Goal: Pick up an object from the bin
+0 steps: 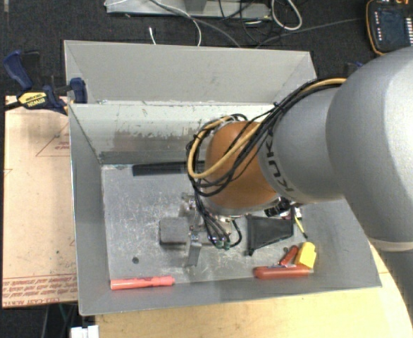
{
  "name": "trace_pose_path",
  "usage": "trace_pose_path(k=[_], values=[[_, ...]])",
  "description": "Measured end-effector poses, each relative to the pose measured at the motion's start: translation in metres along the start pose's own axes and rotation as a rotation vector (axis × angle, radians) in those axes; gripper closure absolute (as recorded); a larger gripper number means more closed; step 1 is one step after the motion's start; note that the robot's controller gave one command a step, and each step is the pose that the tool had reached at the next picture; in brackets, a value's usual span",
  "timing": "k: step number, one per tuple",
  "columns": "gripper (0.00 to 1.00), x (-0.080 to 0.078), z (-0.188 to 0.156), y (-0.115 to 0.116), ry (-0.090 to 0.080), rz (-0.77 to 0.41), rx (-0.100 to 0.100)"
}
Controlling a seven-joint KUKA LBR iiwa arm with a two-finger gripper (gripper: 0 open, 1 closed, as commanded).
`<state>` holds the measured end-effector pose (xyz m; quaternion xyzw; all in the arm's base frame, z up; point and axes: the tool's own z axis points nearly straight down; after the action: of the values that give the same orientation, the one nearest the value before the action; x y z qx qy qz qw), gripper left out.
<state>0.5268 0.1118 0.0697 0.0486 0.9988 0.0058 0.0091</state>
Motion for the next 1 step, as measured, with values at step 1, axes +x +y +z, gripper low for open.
trace_pose_path(k=[1], values=[[1.00,0.0030,-0.0012,0.0107,0.004,-0.060,0.005]])
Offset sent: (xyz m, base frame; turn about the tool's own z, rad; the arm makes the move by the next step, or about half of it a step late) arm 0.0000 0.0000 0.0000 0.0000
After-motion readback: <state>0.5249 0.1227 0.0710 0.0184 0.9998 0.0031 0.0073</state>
